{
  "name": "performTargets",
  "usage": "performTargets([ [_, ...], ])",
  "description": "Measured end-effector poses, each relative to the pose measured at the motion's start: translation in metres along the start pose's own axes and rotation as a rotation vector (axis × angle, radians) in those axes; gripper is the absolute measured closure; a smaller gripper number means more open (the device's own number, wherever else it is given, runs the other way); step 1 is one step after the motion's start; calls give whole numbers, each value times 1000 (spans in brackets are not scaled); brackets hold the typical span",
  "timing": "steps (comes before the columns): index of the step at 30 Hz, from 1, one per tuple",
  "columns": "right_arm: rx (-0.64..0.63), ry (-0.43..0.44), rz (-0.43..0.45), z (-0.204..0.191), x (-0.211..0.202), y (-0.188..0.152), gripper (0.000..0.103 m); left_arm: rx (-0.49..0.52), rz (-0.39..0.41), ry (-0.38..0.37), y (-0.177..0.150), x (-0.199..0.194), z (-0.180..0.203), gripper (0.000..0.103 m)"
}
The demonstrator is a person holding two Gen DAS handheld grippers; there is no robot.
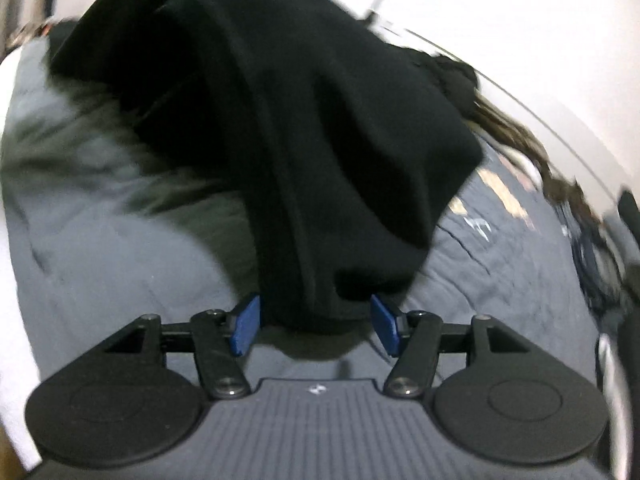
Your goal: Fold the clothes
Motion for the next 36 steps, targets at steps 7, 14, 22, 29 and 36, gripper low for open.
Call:
performTargets([
  [7, -90, 8, 40, -6, 20, 4, 49, -1, -6, 22, 2, -4, -7, 97],
  [14, 286, 83, 148, 57, -9, 34, 89, -30, -18, 45, -6, -6, -19, 97],
  [22, 618, 153, 273, 145, -46, 82, 90, -4, -35, 89, -25, -5, -10, 65],
  [29, 698, 195, 225, 158, -28, 99, 90, 247, 16, 103, -51, 9, 57, 21],
  [36, 705, 189, 196, 159, -22, 112, 90, 436, 6, 87, -68, 60, 117, 20],
])
Point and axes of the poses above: each gripper's, at about its wrist camera, not at the fingertips, and x roughly the way its jaws point, z to its right, y to its top, the point moved 6 cm from there along x, roughly the way its jaws point, and after that the axes turned 1 degree about z, right-handed, at the moved point
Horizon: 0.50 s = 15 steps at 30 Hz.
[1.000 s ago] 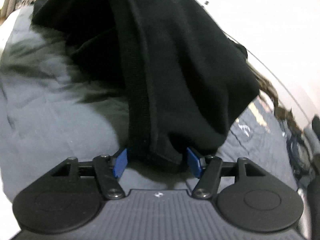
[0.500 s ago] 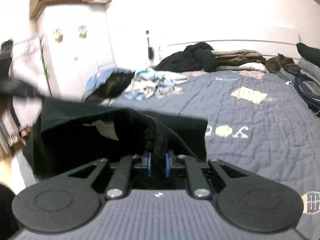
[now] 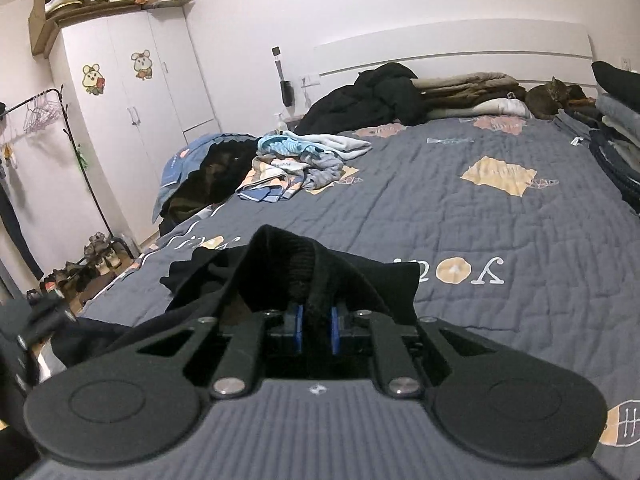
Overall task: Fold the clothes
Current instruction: 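Lift the sweatshirt high with both grippers to hang it open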
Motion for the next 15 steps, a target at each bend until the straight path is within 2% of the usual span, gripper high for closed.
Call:
performTargets([
  [1, 2, -2, -1, 0, 0, 1, 90, 23, -2, 8, 1, 8, 6, 20],
  [2, 5, -4, -1, 0, -1, 2, 90, 32, -6, 13, 1, 14, 9, 31],
  [3, 10, -5, 2, 0, -1, 3, 90, 17, -15, 15, 0, 18, 6, 45],
  [4, 19, -5, 6, 2, -2, 2, 90, 2, -24, 18, 0, 22, 3, 80],
  [5, 31, -7, 12, 3, -4, 2, 90, -24, -29, 15, 0, 23, -3, 88],
  [8, 77, -1, 46, 8, -8, 7, 90, -120, -6, 15, 6, 3, -38, 93],
  [13, 116, 44, 138, -3, -28, 30, 90, -140, 52, 116, 29, -58, -99, 94],
  [15, 112, 74, 184, -14, -40, 46, 90, -142, 77, 162, 40, -84, -122, 98],
])
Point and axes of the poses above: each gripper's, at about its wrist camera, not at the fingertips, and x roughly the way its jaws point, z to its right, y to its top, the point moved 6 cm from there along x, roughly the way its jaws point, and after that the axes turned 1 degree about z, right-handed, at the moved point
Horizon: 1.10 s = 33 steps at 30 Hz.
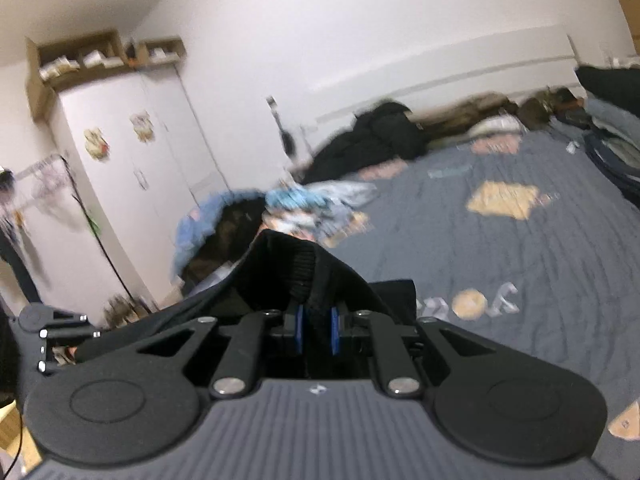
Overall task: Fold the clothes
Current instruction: 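Lift the sweatshirt high with both grippers to hang it open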
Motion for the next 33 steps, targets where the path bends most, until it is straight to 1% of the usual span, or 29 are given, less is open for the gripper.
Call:
performTargets([
  [5, -16, 67, 110, -41, -22, 48, 90, 41, 89, 140, 56, -54, -36, 98],
  [11, -30, 138, 246, -86, -58, 110, 91, 121, 187, 269, 120, -125, -58, 98],
  [16, -71, 171, 384, -124, -107, 170, 91, 168, 282, 346, 180, -193, -71, 98],
  [19, -104, 182, 475, -146, -146, 207, 91, 233, 335, 407, 213, -232, -66, 98],
  [23, -202, 181, 578, -181, -206, 250, 91, 272, 413, 450, 253, -287, -59, 98],
  [27, -310, 164, 661, -209, -265, 275, 91, 322, 491, 471, 281, -334, -45, 98],
  [30, -358, 134, 690, -219, -290, 282, 91, 339, 537, 471, 295, -352, -33, 98],
  [33, -371, 94, 684, -216, -294, 283, 91, 323, 559, 446, 300, -350, -27, 98],
])
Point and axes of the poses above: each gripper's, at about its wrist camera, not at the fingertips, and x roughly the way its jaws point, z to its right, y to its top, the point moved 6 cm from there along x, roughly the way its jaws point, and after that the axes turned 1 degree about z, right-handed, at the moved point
